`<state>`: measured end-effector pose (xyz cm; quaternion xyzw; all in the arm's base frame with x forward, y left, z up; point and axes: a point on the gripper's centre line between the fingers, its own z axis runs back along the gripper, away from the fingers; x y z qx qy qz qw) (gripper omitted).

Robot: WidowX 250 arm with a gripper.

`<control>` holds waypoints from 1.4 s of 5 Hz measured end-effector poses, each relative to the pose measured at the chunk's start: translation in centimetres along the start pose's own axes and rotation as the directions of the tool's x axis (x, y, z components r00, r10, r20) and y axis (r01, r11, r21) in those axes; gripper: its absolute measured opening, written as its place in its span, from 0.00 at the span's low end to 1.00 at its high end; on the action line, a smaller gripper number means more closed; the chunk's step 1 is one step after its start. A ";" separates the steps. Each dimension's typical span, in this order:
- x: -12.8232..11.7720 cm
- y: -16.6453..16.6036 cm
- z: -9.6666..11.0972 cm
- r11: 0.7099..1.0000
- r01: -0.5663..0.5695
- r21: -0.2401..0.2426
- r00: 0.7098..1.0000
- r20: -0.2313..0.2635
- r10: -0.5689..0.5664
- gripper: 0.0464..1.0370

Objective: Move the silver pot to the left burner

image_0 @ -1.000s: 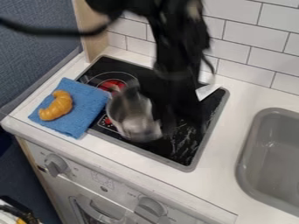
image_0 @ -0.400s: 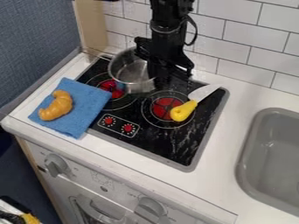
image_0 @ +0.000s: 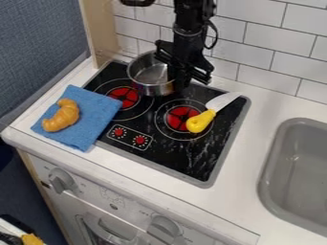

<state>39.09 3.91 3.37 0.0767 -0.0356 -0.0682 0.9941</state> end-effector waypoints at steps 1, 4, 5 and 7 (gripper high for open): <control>0.4 0.4 -1.6 1.000 -0.003 -0.011 1.000 -0.029 0.003 0.03; 0.3 -0.1 -1.9 0.999 0.022 -0.037 0.998 -0.049 -0.024 0.53; 0.9 -0.5 0.9 0.996 0.004 -0.084 1.000 0.008 -0.004 0.83; 0.2 0.8 3.9 0.988 -0.046 -0.149 0.997 0.047 0.053 0.97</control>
